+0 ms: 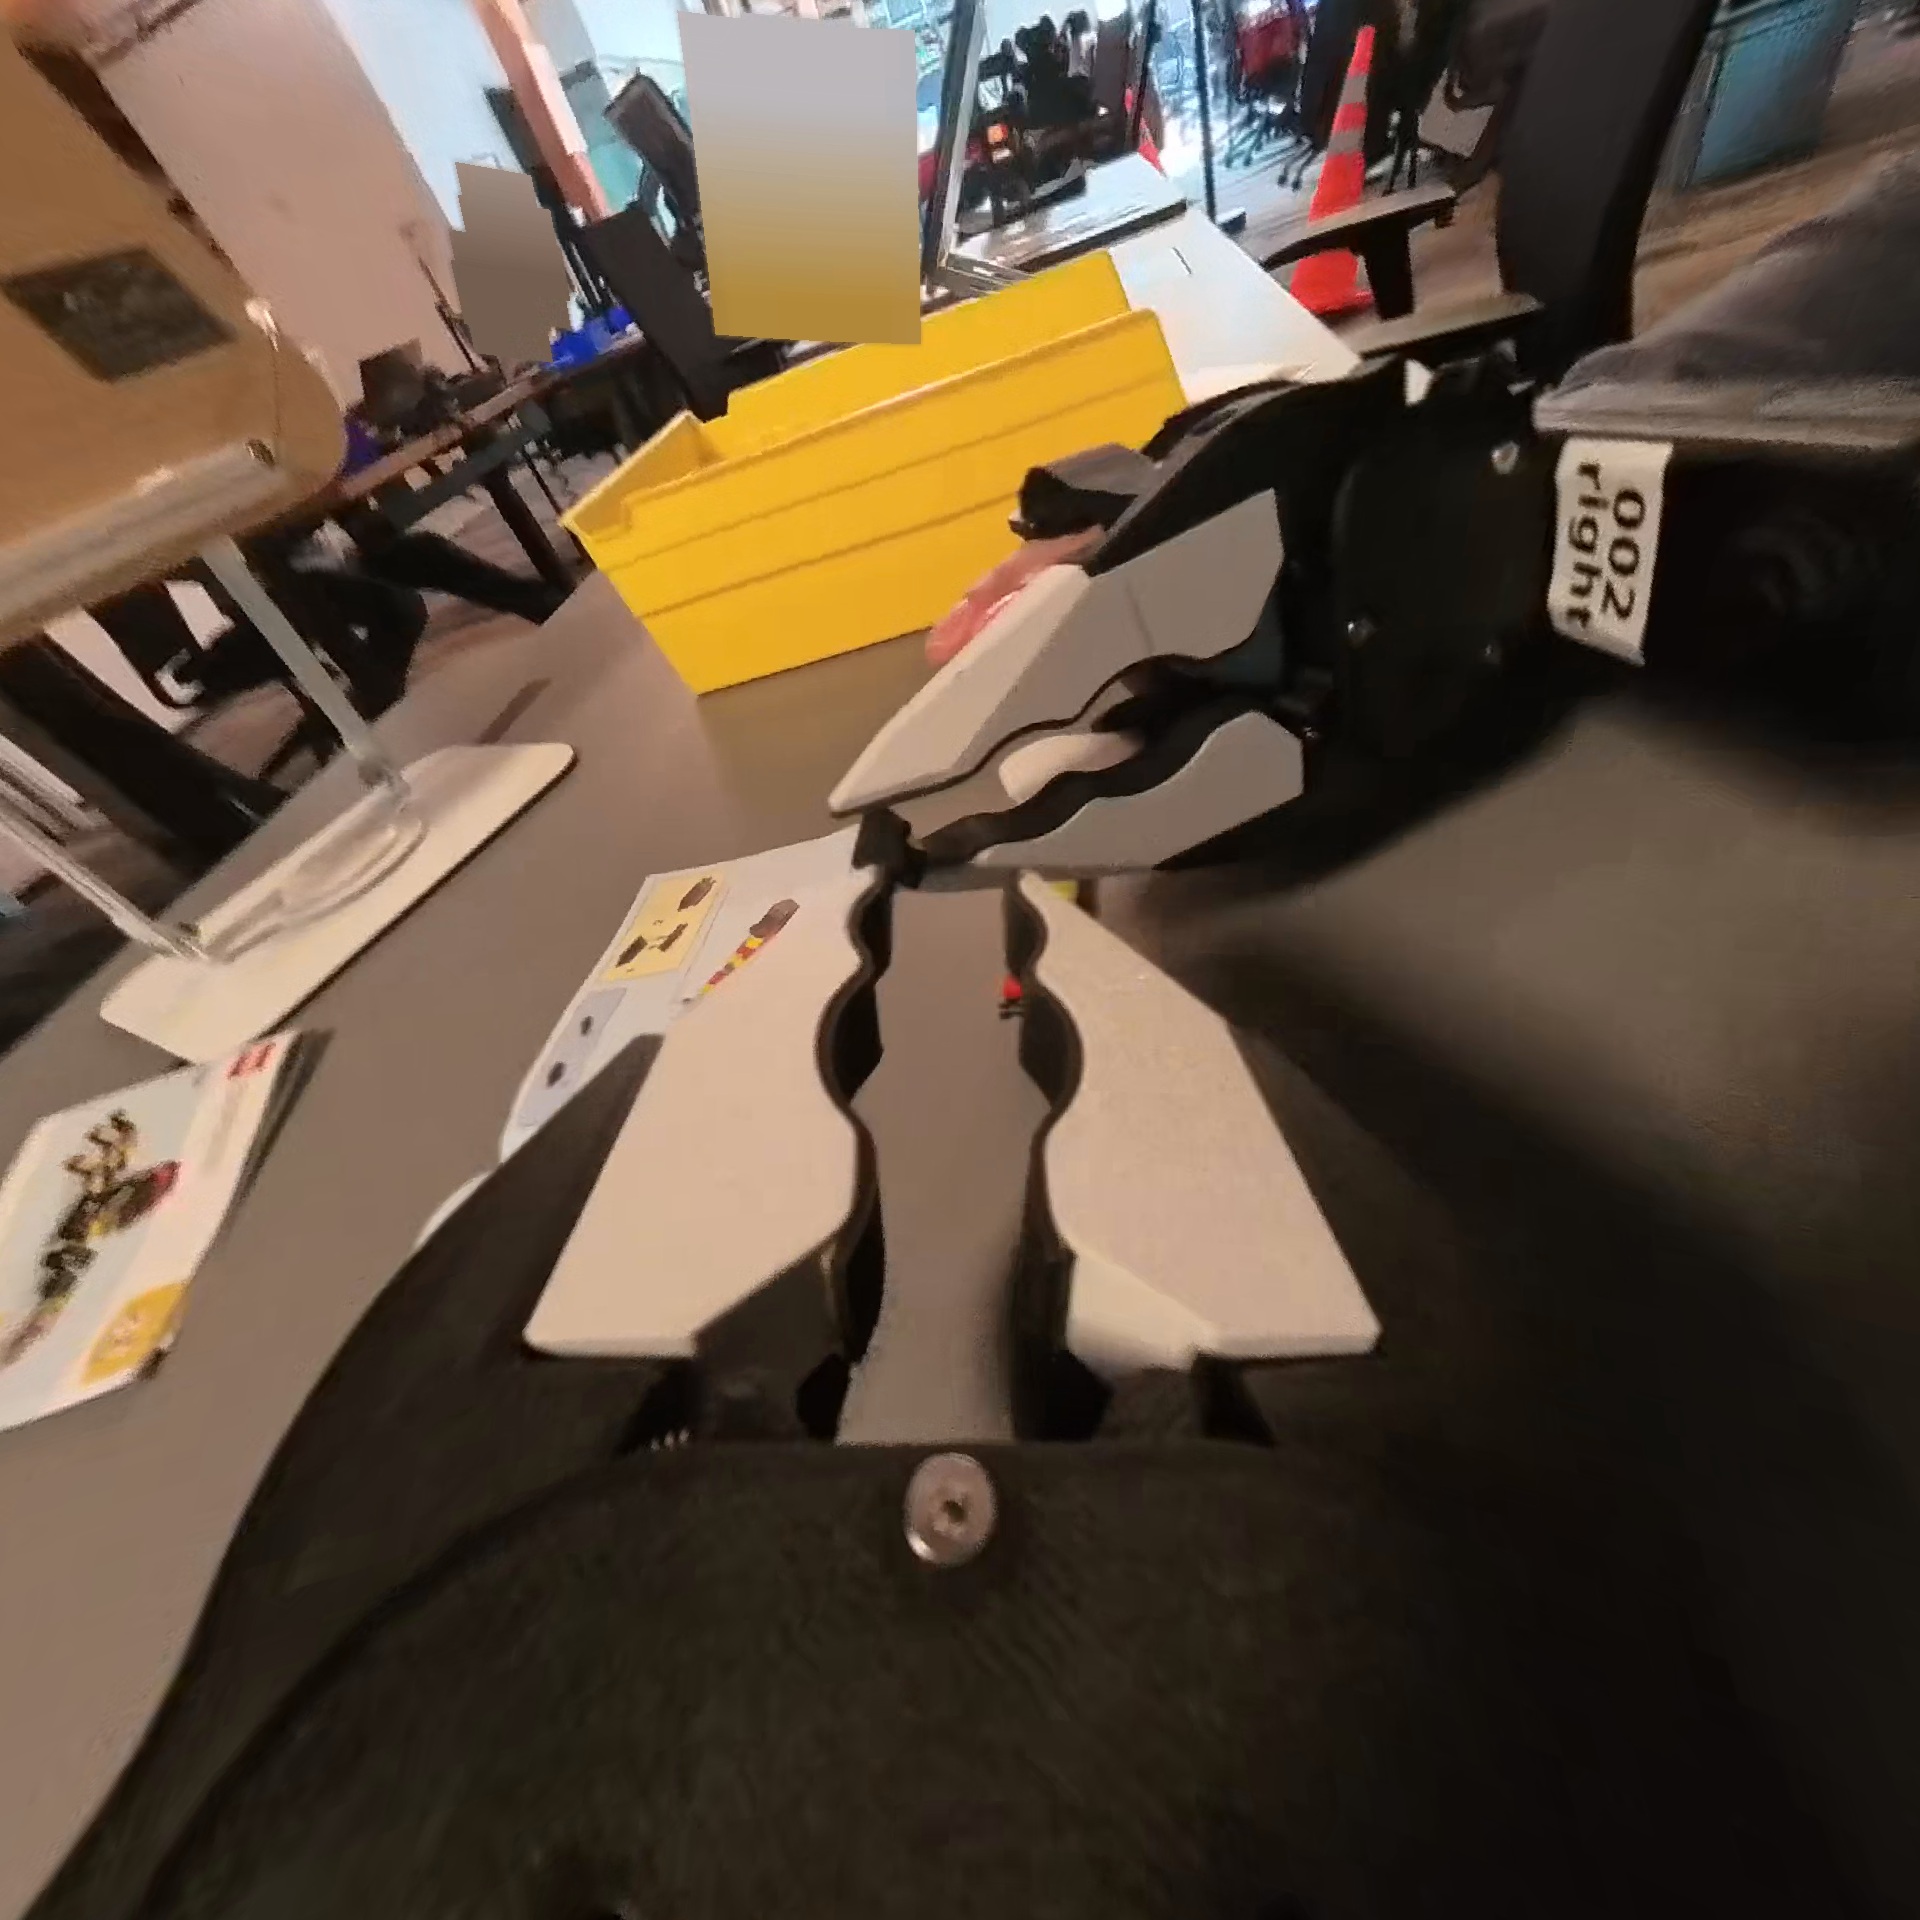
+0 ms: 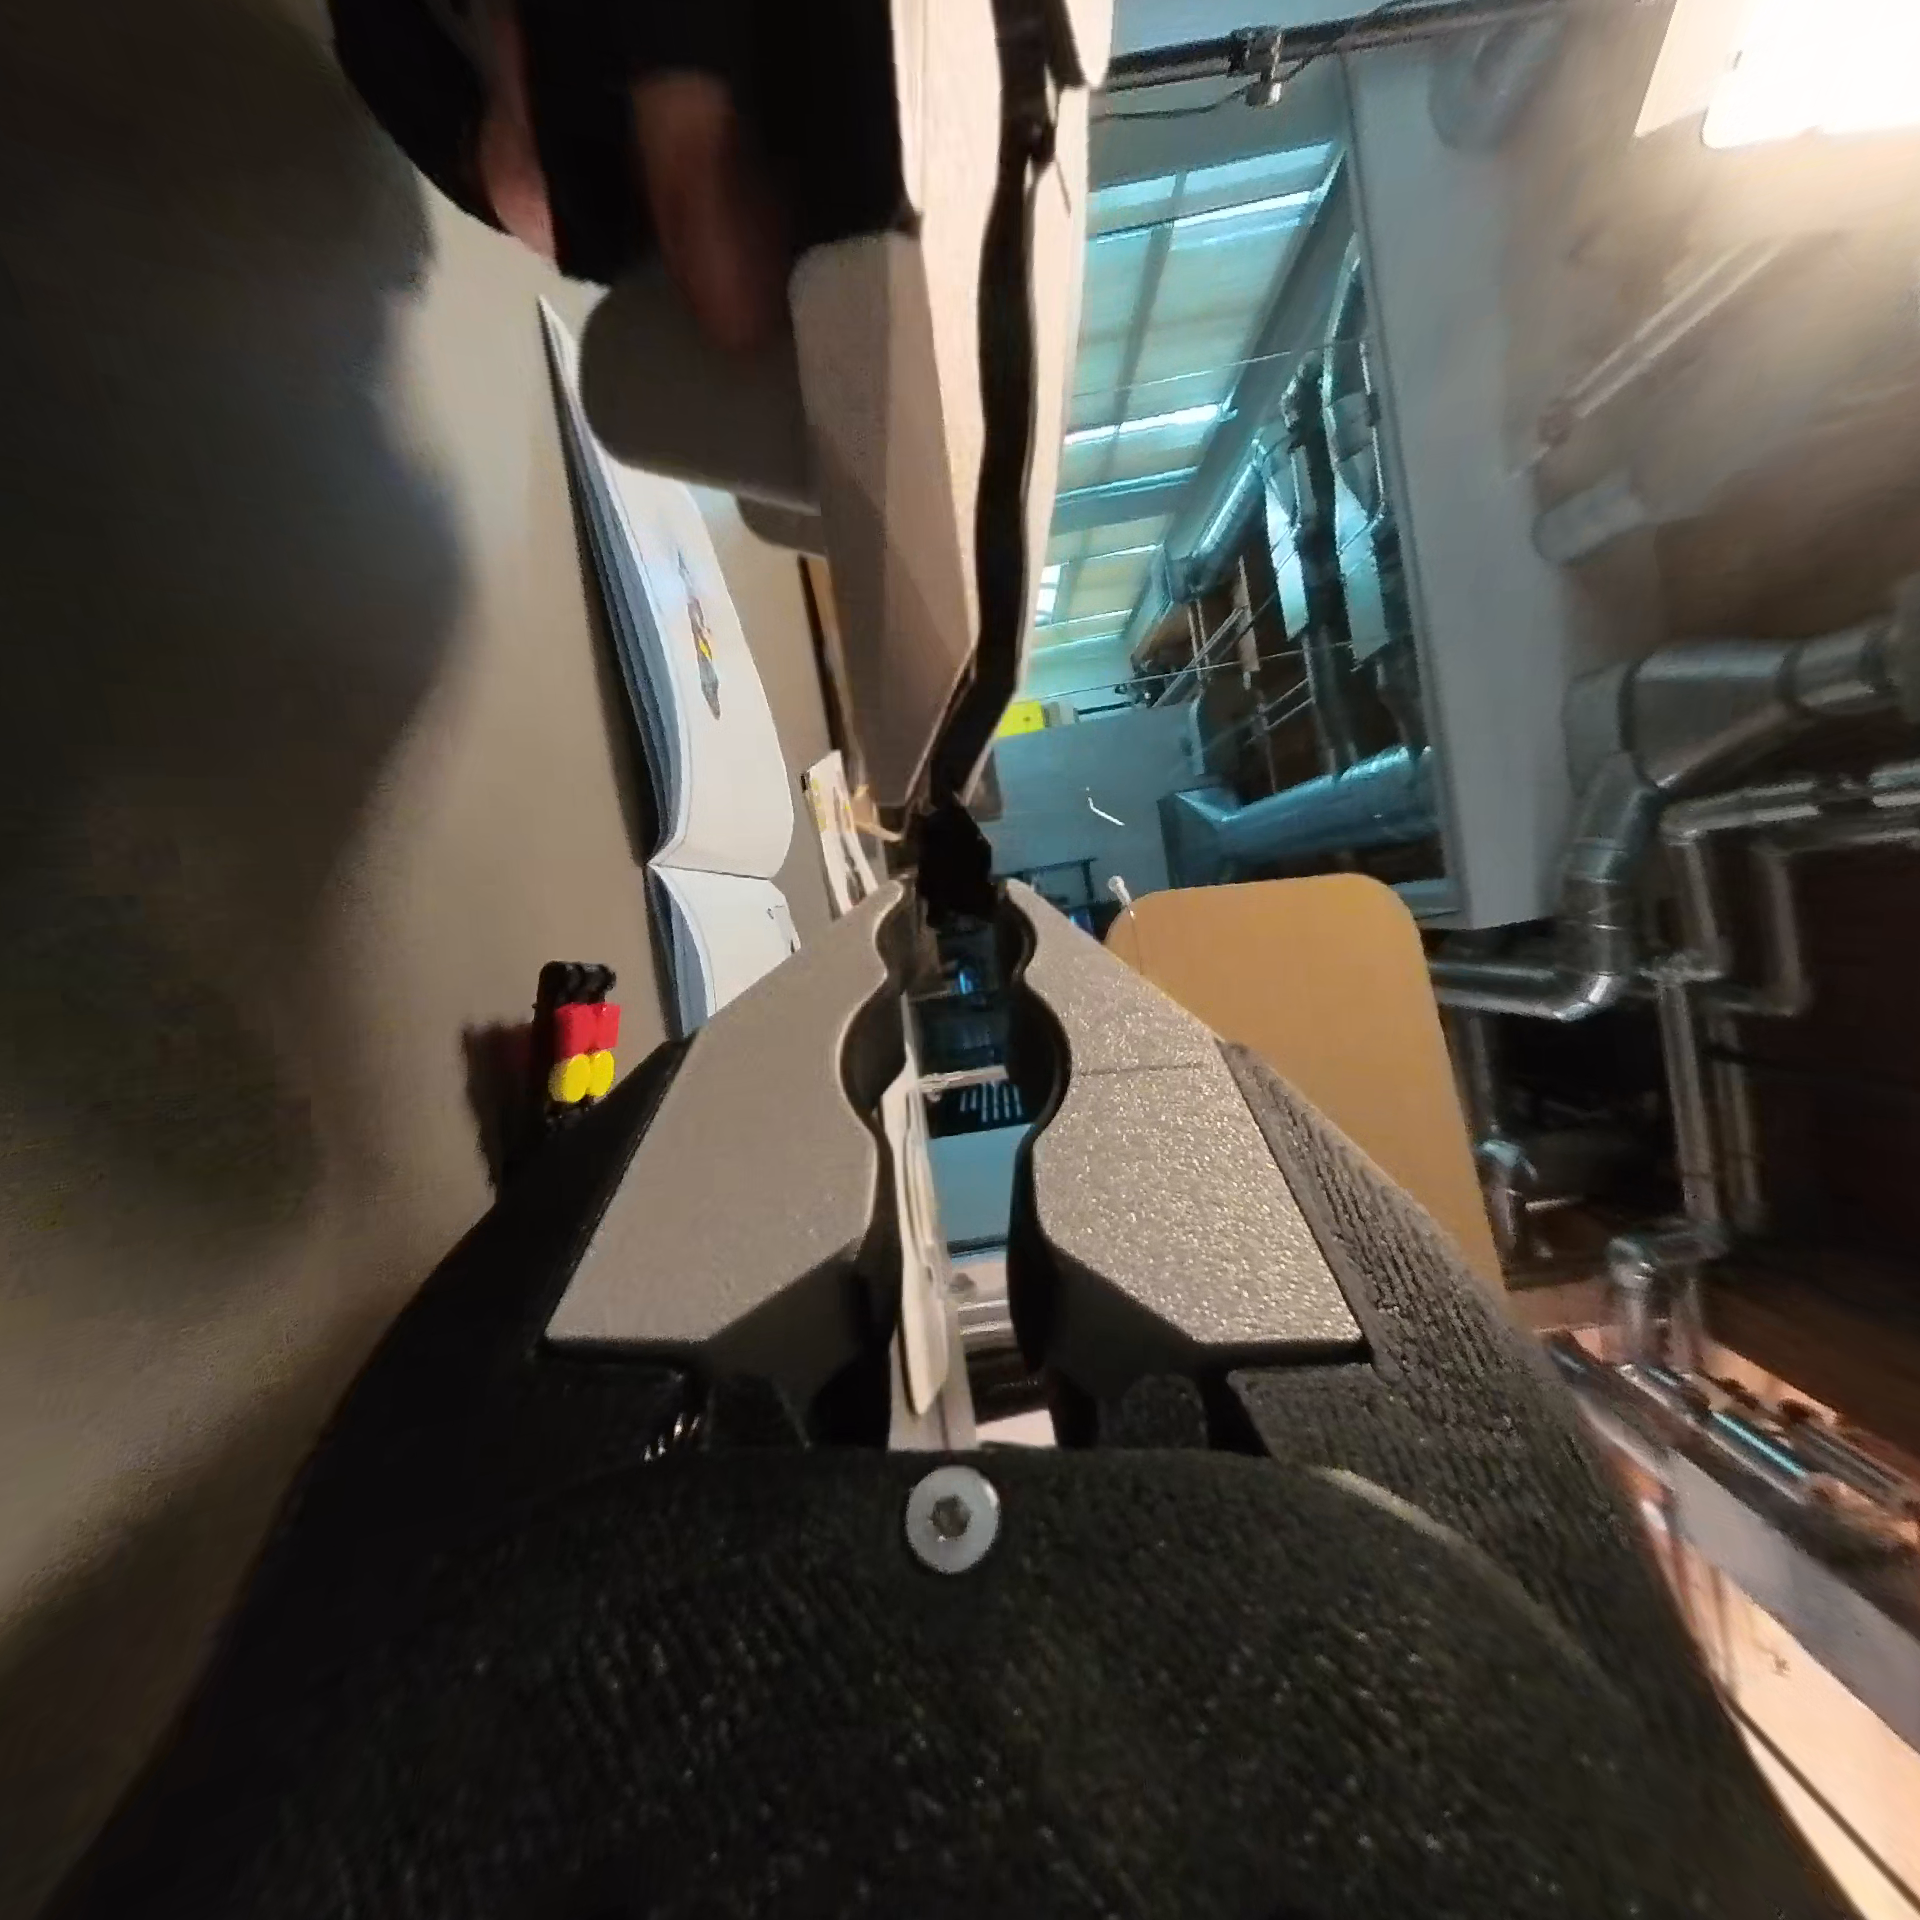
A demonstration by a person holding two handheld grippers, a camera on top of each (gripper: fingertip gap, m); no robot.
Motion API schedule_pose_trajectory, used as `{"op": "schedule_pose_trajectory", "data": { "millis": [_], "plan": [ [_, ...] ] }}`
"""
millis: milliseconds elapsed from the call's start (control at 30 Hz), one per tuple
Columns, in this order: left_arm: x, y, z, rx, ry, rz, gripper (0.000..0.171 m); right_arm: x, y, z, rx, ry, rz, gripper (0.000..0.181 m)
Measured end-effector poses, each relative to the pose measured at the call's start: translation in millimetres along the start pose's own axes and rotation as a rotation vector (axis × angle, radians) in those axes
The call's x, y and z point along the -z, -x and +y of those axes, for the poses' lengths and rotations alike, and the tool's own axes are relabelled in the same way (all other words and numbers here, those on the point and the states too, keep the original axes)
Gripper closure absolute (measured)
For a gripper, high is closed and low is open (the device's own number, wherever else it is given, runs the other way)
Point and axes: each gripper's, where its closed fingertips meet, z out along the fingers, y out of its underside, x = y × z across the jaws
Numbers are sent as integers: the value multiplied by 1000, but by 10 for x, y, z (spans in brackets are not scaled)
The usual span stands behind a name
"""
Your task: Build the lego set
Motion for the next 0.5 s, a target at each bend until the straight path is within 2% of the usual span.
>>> {"op": "schedule_pose_trajectory", "data": {
  "millis": [67, 100, 133, 200, 267, 333, 433, 500],
  "plan": [
    [34, -46, -41, -23, -42, 32, 167, 0, 17, -6, -1, -10, -9, 170],
    [43, -67, -71, -8, -62, 48, 167, -2, 23, -1, -6, -10, -13, 170],
    [42, -63, -76, 10, -67, 47, 165, -3, 23, 5, -7, -8, -13, 170],
    [25, -24, -49, 20, -45, 22, 147, -5, 40, -1, -2, -9, -21, 170],
    [15, -2, -40, 37, -34, 7, 144, 3, 50, -38, 19, -27, -21, 170],
    [12, -27, -44, 85, -32, 37, 150, 12, 75, -75, 49, -47, -26, 170],
    [11, 2, 0, 103, -7, 38, 168, 17, 100, -95, 64, -55, -35, 170],
    [10, -4, 19, 78, 5, 37, 169, 17, 121, -93, 55, -59, -49, 170]
  ]
}}
